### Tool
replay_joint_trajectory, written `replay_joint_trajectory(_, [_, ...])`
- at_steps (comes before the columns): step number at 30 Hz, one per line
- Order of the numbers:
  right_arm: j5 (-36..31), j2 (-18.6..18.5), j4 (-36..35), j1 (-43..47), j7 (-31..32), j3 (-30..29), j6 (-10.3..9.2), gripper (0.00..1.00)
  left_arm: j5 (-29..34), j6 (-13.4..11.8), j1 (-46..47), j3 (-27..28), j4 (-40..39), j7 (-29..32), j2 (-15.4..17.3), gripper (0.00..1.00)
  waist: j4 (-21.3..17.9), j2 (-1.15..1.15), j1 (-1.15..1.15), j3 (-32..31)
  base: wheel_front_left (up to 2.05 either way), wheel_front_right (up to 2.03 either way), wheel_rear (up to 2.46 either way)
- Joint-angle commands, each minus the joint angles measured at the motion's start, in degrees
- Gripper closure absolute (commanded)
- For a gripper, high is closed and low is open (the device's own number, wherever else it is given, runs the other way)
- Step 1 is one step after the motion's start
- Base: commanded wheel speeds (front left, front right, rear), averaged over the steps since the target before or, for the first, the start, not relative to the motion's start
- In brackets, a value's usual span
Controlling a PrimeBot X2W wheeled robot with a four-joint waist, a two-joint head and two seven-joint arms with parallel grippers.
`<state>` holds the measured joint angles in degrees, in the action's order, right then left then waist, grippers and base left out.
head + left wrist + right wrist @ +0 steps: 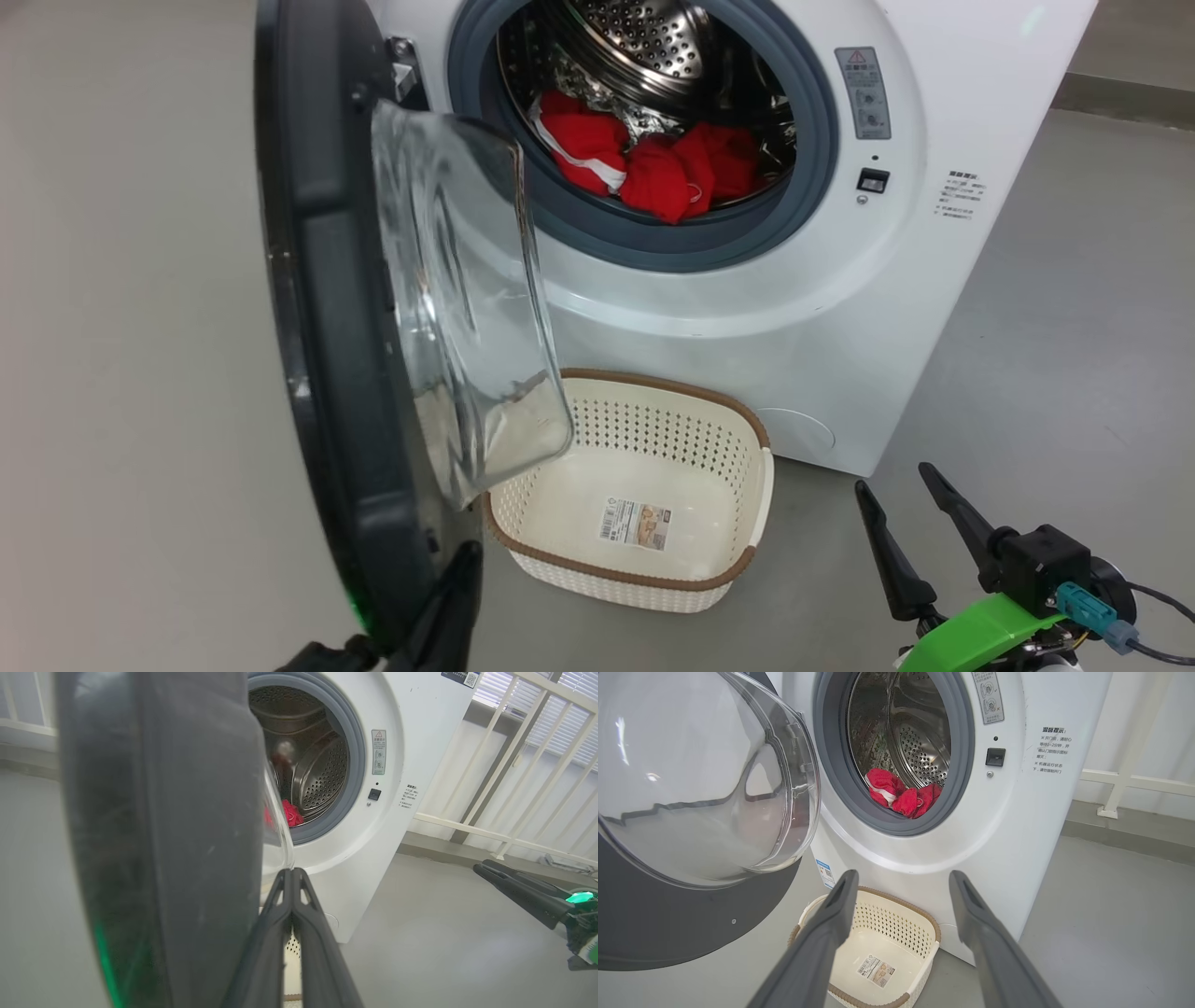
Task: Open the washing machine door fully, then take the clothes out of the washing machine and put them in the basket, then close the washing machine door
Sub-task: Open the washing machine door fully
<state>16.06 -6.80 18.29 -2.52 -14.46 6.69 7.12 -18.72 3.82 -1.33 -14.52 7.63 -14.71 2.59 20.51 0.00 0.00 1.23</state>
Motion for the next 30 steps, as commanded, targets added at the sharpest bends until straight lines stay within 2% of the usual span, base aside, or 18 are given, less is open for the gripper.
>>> replay_joint_trajectory(1, [-0.54,-0.14,-1.57,-0.72,-0.53,1.62,0.36,0.00,0.23,-1.43,0.96,3.99,-1.74,-0.29,0.86,1.00,0.38,0.00,0.00,0.10,0.00,0.00,0.00])
replay_joint_trajectory(20, [-0.43,-0.33,-1.78,-2.52,-0.53,3.32,0.36,0.00,0.62,-3.20,1.36,17.46,-2.28,-0.29,4.09,1.00,1.92,0.00,0.00,2.76,0.00,0.00,0.00])
replay_joint_trajectory(30, [-0.37,-0.94,-1.70,-3.90,-0.53,3.82,0.36,0.00,0.93,-1.96,5.28,25.85,0.85,-0.29,6.04,1.00,1.45,0.00,0.00,4.62,0.00,0.00,0.00])
